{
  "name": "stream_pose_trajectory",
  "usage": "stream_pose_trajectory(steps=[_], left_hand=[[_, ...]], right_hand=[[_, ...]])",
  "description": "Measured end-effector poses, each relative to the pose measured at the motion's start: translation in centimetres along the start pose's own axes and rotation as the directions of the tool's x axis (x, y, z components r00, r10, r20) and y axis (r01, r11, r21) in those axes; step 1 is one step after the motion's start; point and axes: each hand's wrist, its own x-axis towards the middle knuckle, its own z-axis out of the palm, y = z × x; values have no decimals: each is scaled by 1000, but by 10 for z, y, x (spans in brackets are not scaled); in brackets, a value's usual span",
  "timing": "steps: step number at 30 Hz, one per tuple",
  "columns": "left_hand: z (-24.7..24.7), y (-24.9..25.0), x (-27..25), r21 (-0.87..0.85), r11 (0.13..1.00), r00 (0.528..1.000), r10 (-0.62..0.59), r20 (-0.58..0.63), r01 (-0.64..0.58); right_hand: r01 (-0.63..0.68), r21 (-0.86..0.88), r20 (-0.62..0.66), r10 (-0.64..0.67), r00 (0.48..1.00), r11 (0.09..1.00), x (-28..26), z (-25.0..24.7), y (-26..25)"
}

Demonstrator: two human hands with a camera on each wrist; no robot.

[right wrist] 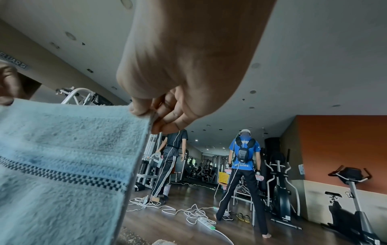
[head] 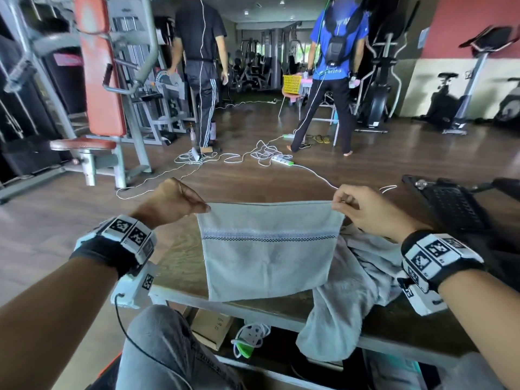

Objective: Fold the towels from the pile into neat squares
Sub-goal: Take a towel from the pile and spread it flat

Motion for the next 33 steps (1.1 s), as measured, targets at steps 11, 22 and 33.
stream_pose_trajectory(steps=[11,22,33], left_hand=[[4,-5,5,60,997,998,54,38,-56],[17,-26,23,106,994,998,23,50,-29],[14,-22,31,-86,987,990,135,27,-132]], right_hand=[[-27,51,101,22,995,998,-1,-1,-12],[-103,72,236,84,968,992,-5,-1,-6],[-130,34,158,123,980,991,7,-1,22]])
